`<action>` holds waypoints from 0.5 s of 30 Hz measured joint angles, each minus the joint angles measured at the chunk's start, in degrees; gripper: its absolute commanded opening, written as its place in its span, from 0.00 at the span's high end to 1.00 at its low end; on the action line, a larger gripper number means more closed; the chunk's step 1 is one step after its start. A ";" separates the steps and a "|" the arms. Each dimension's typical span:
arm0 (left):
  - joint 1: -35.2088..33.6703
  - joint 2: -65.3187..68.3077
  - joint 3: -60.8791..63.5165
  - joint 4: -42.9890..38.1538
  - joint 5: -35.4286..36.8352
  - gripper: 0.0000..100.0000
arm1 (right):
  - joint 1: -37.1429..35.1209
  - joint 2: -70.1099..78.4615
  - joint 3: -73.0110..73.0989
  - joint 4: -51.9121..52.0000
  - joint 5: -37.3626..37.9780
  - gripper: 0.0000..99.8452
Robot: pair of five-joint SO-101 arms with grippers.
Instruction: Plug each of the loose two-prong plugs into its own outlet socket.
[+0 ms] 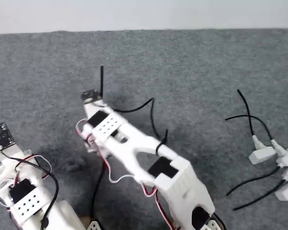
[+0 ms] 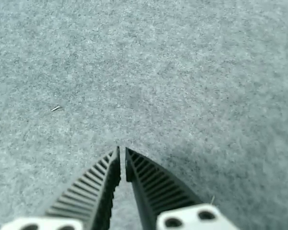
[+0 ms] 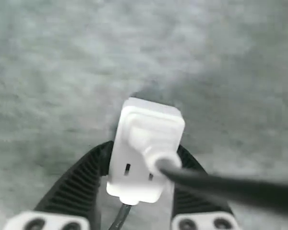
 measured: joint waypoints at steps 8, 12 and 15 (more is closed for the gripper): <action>2.46 0.00 0.00 0.00 -0.18 0.99 | 16.00 -14.95 0.00 15.74 12.48 0.99; 3.52 0.00 0.00 0.00 -0.18 0.99 | 28.84 -22.07 0.00 21.54 19.34 0.99; 3.52 0.00 0.00 0.00 -0.18 0.99 | 41.14 -24.79 0.00 24.18 23.47 0.99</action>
